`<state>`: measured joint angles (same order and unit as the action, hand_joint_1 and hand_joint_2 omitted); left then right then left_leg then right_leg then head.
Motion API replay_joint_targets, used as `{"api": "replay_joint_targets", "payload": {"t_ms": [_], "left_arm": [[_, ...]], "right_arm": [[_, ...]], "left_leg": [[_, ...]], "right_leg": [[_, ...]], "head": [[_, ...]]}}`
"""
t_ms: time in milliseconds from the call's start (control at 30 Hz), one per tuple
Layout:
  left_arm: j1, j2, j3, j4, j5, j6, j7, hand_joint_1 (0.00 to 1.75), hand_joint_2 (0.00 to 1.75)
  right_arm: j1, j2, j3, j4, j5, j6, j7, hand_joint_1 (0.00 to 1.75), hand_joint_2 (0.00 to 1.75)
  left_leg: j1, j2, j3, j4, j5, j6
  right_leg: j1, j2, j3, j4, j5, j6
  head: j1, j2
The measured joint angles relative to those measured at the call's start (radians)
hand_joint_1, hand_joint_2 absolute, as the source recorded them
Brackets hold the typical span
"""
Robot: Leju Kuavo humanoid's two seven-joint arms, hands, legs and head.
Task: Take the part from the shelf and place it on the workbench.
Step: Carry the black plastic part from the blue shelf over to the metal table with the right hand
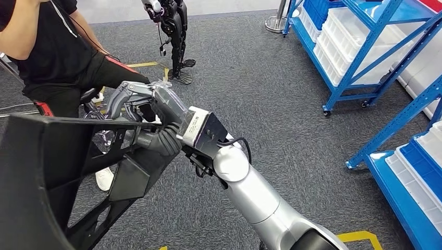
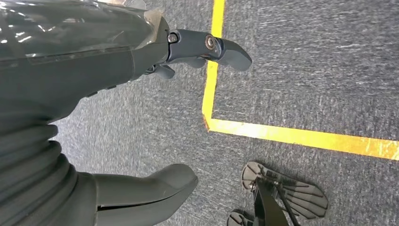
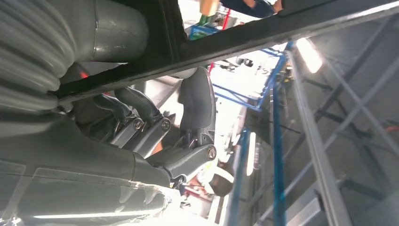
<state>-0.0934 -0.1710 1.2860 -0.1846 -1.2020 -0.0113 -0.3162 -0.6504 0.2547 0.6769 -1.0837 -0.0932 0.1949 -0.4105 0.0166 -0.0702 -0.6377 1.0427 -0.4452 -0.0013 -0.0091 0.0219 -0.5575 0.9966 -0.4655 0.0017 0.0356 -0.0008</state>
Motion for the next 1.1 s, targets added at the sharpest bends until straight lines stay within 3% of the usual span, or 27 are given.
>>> {"api": "replay_joint_targets", "payload": {"t_ms": [67,133,167,200,267,333,367,433,500,533,600,667,700,733,800,867,933,967,1033,1100], "left_arm": [[-0.001,0.000,0.000,0.000,0.000,0.000,0.000,0.00,1.75],[-0.001,0.000,0.000,0.000,0.000,0.000,0.000,0.00,1.75],[-0.001,0.000,0.000,0.000,0.000,0.000,0.000,0.00,1.75],[0.000,0.000,0.000,0.000,0.000,0.000,0.000,0.00,1.75],[0.000,0.002,0.000,0.000,0.000,0.000,-0.001,0.00,1.75],[-0.003,0.002,-0.002,0.000,-0.002,-0.002,-0.002,0.00,1.75],[-0.004,0.002,-0.004,0.000,-0.003,-0.005,-0.003,0.00,1.75],[-0.005,0.003,-0.008,0.000,-0.009,-0.016,-0.004,0.00,1.75],[-0.004,0.007,-0.012,0.000,-0.016,-0.033,-0.005,0.00,1.75],[-0.004,0.010,-0.014,0.000,-0.017,-0.041,-0.006,0.00,1.75],[-0.003,0.015,-0.018,0.000,-0.019,-0.049,-0.009,0.00,1.75],[-0.003,0.015,-0.022,0.000,-0.020,-0.046,-0.010,0.00,1.75],[-0.003,0.013,-0.023,0.000,-0.021,-0.041,-0.009,0.00,1.75],[-0.004,0.010,-0.024,0.000,-0.022,-0.035,-0.008,0.00,1.75],[-0.007,0.000,-0.027,0.000,-0.029,-0.025,-0.007,0.00,1.75],[-0.008,-0.009,-0.031,0.000,-0.034,-0.023,-0.006,0.00,1.75],[-0.007,-0.015,-0.036,0.000,-0.036,-0.025,-0.005,0.00,1.75],[-0.007,-0.017,-0.038,0.000,-0.036,-0.027,-0.005,0.00,1.75],[-0.008,-0.020,-0.041,0.000,-0.038,-0.031,-0.006,0.00,1.75],[-0.011,-0.021,-0.045,0.000,-0.041,-0.034,-0.009,0.00,1.75]], "right_arm": [[-0.001,0.003,0.000,0.000,0.000,0.000,0.000,1.75,1.75],[0.000,0.002,0.001,0.001,0.000,0.000,0.000,1.75,1.75],[0.001,0.002,0.001,0.001,0.000,0.000,0.000,1.75,1.75],[0.001,0.002,0.002,0.001,0.000,-0.001,0.000,1.75,1.75],[0.000,0.002,0.002,0.001,0.005,-0.008,0.002,1.75,1.75],[-0.007,0.002,0.002,0.004,0.016,-0.024,0.008,1.75,1.75],[-0.012,0.002,0.002,0.008,0.020,-0.031,0.012,1.75,1.75],[-0.025,0.003,0.000,0.024,0.024,-0.047,0.020,1.75,1.75],[-0.039,0.004,-0.009,0.047,0.036,-0.065,0.023,1.75,1.75],[-0.045,0.004,-0.016,0.060,0.047,-0.073,0.023,1.75,1.75],[-0.052,0.002,-0.030,0.085,0.066,-0.081,0.026,1.75,1.75],[-0.053,-0.001,-0.038,0.108,0.079,-0.080,0.031,1.75,1.75],[-0.055,0.000,-0.040,0.118,0.083,-0.079,0.033,1.75,1.75],[-0.059,0.004,-0.041,0.126,0.086,-0.078,0.035,1.75,1.75],[-0.072,0.012,-0.044,0.139,0.090,-0.076,0.037,1.75,1.75],[-0.081,0.017,-0.048,0.150,0.093,-0.076,0.039,1.75,1.75],[-0.083,0.024,-0.052,0.157,0.096,-0.076,0.042,1.75,1.75],[-0.084,0.029,-0.054,0.159,0.098,-0.076,0.044,1.75,1.75],[-0.086,0.038,-0.056,0.160,0.104,-0.078,0.047,1.75,1.75],[-0.085,0.040,-0.060,0.162,0.110,-0.079,0.054,1.75,1.75]], "left_leg": [[-0.001,0.046,-0.051,0.109,-0.060,-0.007],[0.005,0.057,-0.110,0.230,-0.106,-0.015],[0.007,0.060,-0.121,0.248,-0.104,-0.018],[0.010,0.064,-0.111,0.227,-0.084,-0.021],[0.015,0.090,-0.048,0.104,-0.022,-0.025],[0.011,0.115,0.004,0.004,0.010,-0.021],[0.007,0.120,0.012,-0.015,0.010,-0.016],[0.002,0.104,0.011,-0.019,0.010,-0.002],[0.004,0.086,0.012,-0.022,0.013,0.012],[0.006,0.078,0.013,-0.024,0.015,0.019],[0.006,0.060,0.013,-0.024,0.016,0.029],[0.004,0.038,0.012,-0.024,0.016,0.031],[0.004,0.026,0.013,-0.023,0.016,0.031],[0.004,0.014,0.013,-0.023,0.017,0.031],[0.002,-0.008,0.013,-0.021,0.017,0.029],[0.001,-0.026,0.009,-0.020,0.018,0.021],[0.003,-0.041,0.005,-0.023,0.022,0.008],[0.003,-0.032,0.003,-0.021,0.020,0.003],[0.002,0.012,-0.019,0.023,-0.010,-0.006],[0.002,0.052,-0.074,0.139,-0.069,-0.013]], "right_leg": [[-0.001,-0.020,0.002,-0.002,0.000,-0.011],[0.002,-0.042,0.002,-0.002,-0.002,-0.015],[0.002,-0.052,0.001,-0.002,-0.003,-0.016],[0.002,-0.062,0.002,-0.002,-0.004,-0.015],[0.002,-0.076,0.004,0.000,-0.009,-0.010],[0.010,-0.089,0.003,0.005,-0.016,0.002],[0.015,-0.095,0.003,0.007,-0.019,0.007],[0.017,-0.110,0.005,0.006,-0.023,0.015],[0.012,-0.095,-0.005,0.031,-0.039,0.022],[0.009,-0.076,-0.026,0.073,-0.059,0.023],[0.006,-0.039,-0.094,0.210,-0.110,0.018],[0.006,-0.030,-0.148,0.308,-0.133,0.020],[0.006,-0.028,-0.151,0.304,-0.123,0.025],[0.006,-0.023,-0.133,0.258,-0.099,0.030],[0.005,0.013,-0.071,0.114,-0.041,0.037],[0.006,0.041,-0.028,0.028,-0.009,0.029],[0.008,0.032,-0.019,0.016,-0.001,0.016],[0.006,0.025,-0.018,0.012,0.002,0.010],[0.000,0.007,-0.014,0.005,0.006,-0.003],[0.001,-0.015,-0.012,0.004,0.005,-0.011]], "head": [[0.000,0.000],[0.000,0.000],[0.000,0.000],[0.000,0.000],[0.000,0.000],[0.000,0.000],[0.001,0.000],[0.002,0.000],[0.002,0.000],[0.002,0.000],[0.003,0.000],[0.003,0.000],[0.003,0.000],[0.003,0.000],[0.003,0.000],[0.003,0.000],[0.002,0.000],[0.002,0.000],[0.000,0.000],[-0.001,0.000]]}}
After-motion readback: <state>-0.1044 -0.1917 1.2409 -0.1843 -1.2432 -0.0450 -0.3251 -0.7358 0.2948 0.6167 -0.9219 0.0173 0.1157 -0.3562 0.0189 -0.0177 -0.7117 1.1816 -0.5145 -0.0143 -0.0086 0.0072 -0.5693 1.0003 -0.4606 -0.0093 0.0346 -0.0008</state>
